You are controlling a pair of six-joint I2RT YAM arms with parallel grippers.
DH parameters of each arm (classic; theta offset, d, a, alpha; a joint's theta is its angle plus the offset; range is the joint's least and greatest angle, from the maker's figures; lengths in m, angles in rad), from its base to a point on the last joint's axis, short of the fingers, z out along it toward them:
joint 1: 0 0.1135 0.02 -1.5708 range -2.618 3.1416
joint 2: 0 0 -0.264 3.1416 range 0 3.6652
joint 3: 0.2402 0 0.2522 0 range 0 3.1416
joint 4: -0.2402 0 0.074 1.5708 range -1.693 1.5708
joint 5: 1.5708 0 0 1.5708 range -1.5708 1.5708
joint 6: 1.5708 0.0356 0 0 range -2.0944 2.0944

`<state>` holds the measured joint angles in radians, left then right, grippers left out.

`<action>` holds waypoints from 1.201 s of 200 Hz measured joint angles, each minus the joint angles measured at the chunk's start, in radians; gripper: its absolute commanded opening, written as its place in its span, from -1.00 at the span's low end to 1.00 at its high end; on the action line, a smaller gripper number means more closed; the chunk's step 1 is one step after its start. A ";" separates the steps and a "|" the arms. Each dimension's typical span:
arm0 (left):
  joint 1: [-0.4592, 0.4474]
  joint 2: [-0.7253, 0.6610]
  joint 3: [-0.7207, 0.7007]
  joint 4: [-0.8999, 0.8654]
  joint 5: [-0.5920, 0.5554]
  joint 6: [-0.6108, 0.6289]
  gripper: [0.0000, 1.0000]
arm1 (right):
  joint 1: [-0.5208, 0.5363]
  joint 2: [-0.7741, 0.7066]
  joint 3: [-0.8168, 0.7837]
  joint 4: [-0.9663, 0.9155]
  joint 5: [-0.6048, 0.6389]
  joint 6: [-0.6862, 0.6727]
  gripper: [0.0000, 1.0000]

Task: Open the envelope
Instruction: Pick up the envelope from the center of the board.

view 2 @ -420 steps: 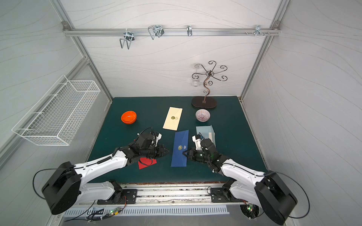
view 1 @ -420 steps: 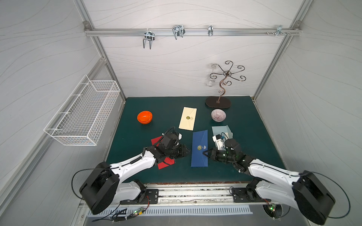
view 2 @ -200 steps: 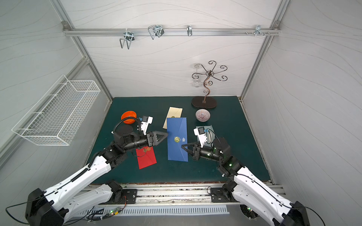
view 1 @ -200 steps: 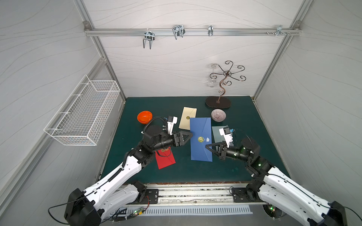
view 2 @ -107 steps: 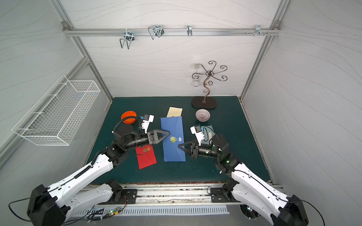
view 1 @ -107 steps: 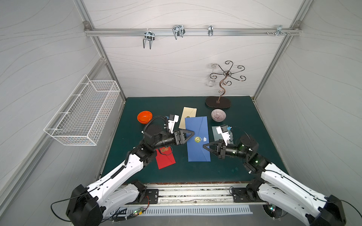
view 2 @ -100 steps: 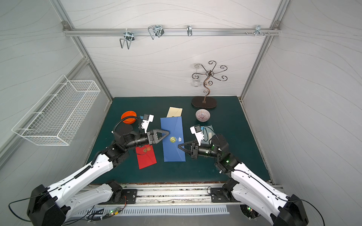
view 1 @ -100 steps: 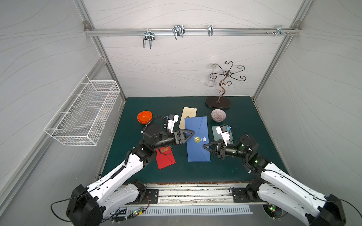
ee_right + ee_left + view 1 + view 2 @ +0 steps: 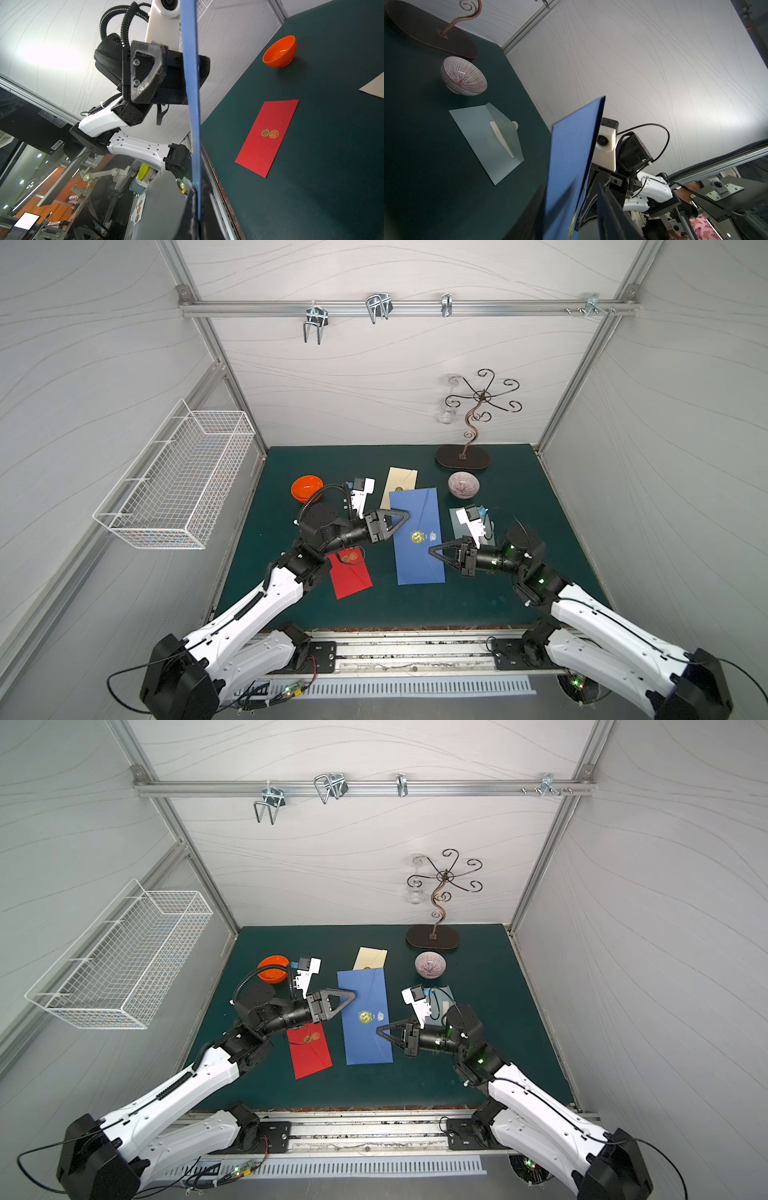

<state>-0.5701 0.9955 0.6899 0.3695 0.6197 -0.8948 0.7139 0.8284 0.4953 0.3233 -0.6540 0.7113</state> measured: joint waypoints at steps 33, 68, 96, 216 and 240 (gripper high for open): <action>0.000 0.000 0.000 0.003 0.002 0.002 -0.40 | 0.000 0.004 0.000 0.000 0.006 0.000 -0.91; 0.001 -0.002 0.000 -0.003 0.002 0.006 -0.59 | 0.000 0.021 0.000 -0.002 0.014 0.005 -0.85; 0.001 -0.013 0.000 -0.031 0.002 0.025 -0.83 | 0.000 0.034 0.002 -0.011 0.019 0.008 -0.75; 0.001 -0.079 0.000 -0.251 -0.093 0.161 -1.00 | -0.023 -0.085 0.051 -0.309 0.277 -0.035 0.60; 0.001 -0.087 0.000 -0.304 -0.139 0.190 -1.00 | -0.035 -0.113 0.090 -0.411 0.370 -0.034 0.75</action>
<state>-0.5694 0.9089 0.6895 0.0658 0.4808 -0.7048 0.6792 0.7158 0.5854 -0.0879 -0.2840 0.6773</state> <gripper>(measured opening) 0.056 0.846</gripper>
